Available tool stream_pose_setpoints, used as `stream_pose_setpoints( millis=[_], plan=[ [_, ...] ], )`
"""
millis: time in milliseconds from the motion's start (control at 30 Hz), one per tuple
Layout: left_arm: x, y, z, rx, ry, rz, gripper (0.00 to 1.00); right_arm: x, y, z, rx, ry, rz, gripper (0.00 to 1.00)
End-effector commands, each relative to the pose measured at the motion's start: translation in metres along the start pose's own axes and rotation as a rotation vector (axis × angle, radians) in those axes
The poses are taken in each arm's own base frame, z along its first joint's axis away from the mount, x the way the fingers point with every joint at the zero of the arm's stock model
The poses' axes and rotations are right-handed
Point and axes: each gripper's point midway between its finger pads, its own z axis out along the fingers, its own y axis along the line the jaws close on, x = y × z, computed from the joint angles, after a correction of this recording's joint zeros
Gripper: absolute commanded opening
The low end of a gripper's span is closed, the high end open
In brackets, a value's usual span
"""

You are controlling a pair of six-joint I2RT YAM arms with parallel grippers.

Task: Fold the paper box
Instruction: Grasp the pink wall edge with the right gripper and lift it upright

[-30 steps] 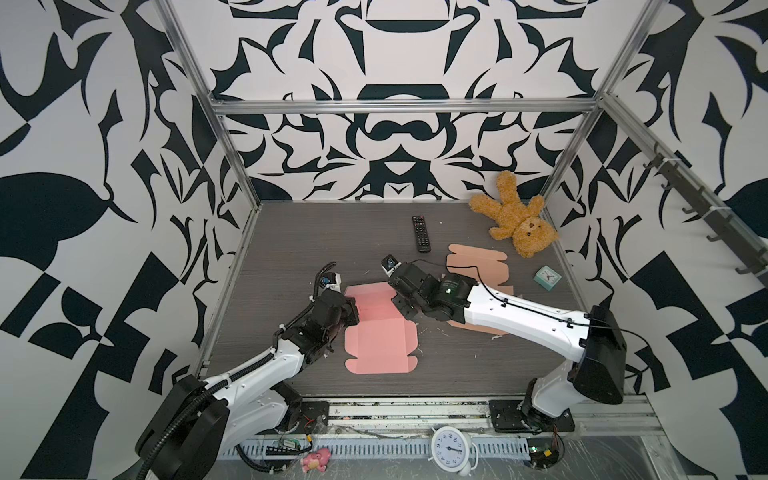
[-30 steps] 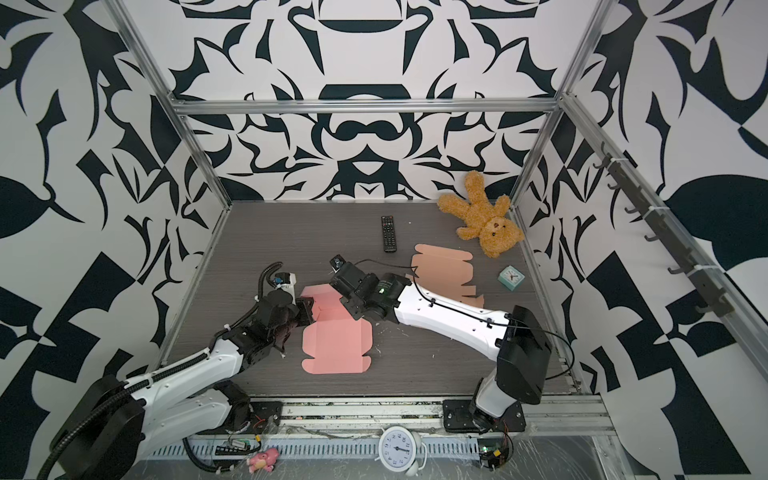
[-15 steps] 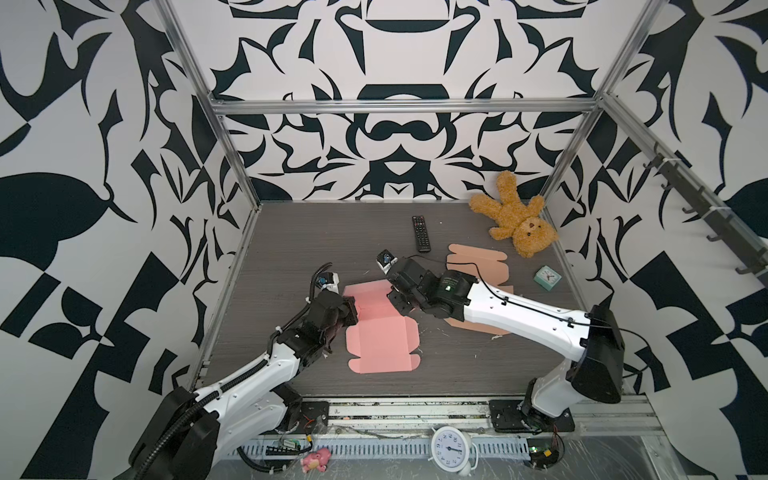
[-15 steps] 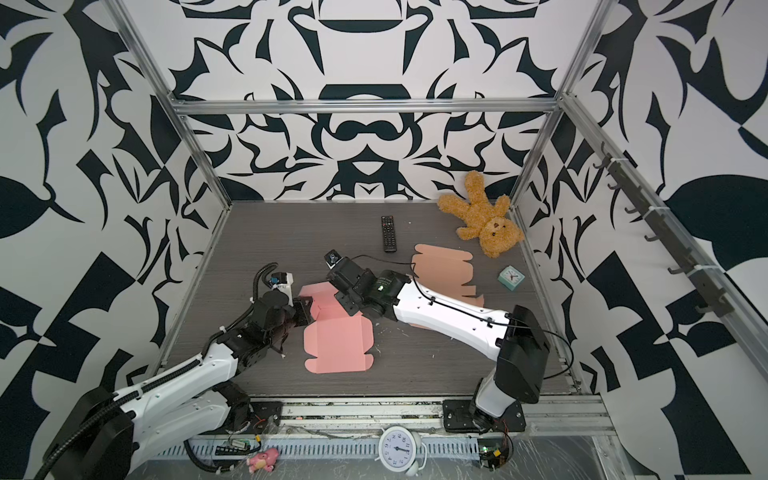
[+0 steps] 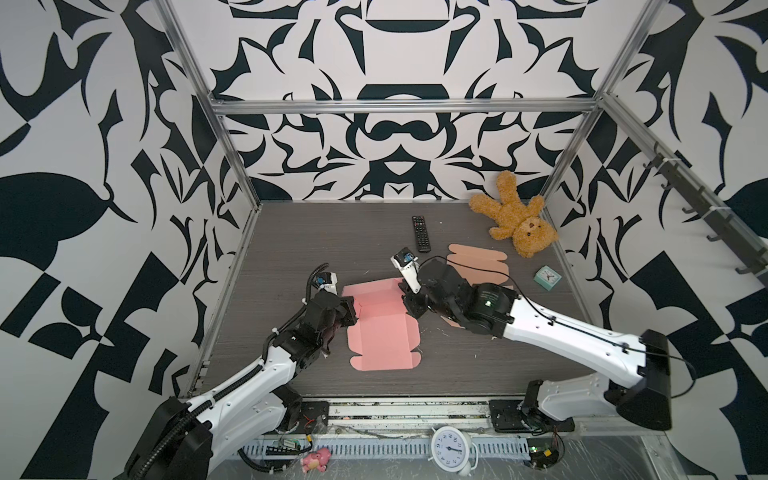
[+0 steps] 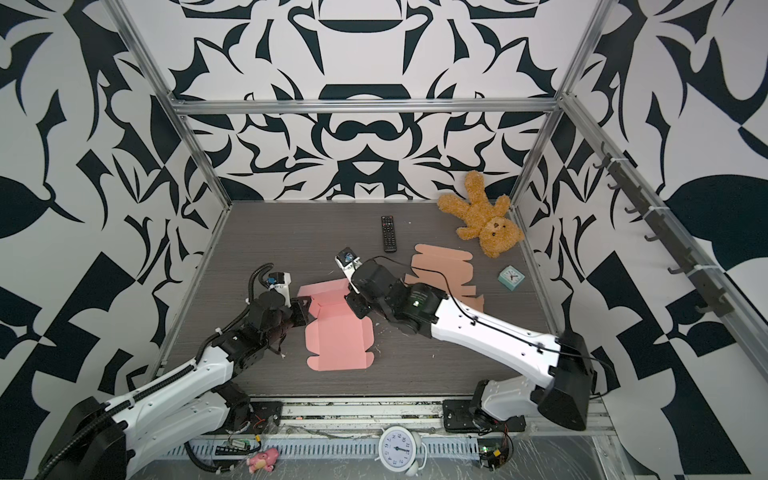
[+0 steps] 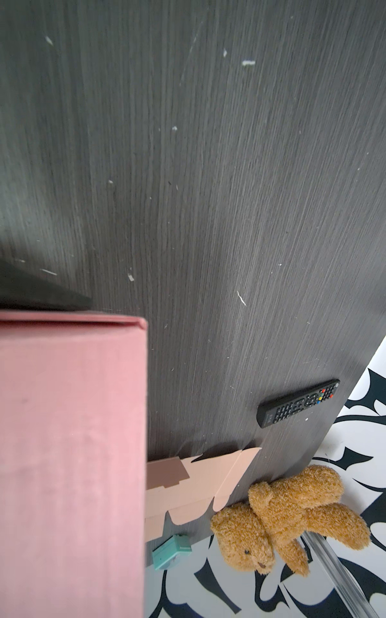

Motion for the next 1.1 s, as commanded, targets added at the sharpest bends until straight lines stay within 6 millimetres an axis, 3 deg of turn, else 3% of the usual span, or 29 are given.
stream_pose_setpoints(
  millis=[0, 167, 300, 533, 633, 733, 1067],
  plan=[
    [-0.023, -0.015, -0.008, 0.062, -0.019, -0.047, 0.14, -0.018, 0.006, -0.024, -0.075, -0.204, 0.025, 0.17],
    [-0.034, -0.016, -0.015, 0.089, -0.005, -0.097, 0.13, -0.007, 0.013, -0.051, -0.189, -0.384, 0.062, 0.14],
    [-0.04, -0.017, -0.016, 0.115, 0.0, -0.139, 0.12, 0.002, 0.011, -0.057, -0.207, -0.474, 0.069, 0.1],
    [-0.047, -0.022, -0.022, 0.149, -0.013, -0.155, 0.12, 0.008, -0.004, -0.04, -0.138, -0.501, 0.16, 0.03],
    [-0.047, -0.023, -0.024, 0.156, -0.013, -0.153, 0.12, 0.007, -0.023, -0.028, -0.052, -0.484, 0.238, 0.02],
    [-0.048, -0.026, -0.026, 0.173, -0.01, -0.153, 0.12, 0.002, -0.031, -0.022, -0.078, -0.506, 0.309, 0.02],
    [-0.044, -0.03, -0.028, 0.197, 0.01, -0.147, 0.12, -0.022, -0.005, -0.014, -0.236, -0.502, 0.306, 0.04]
  ],
)
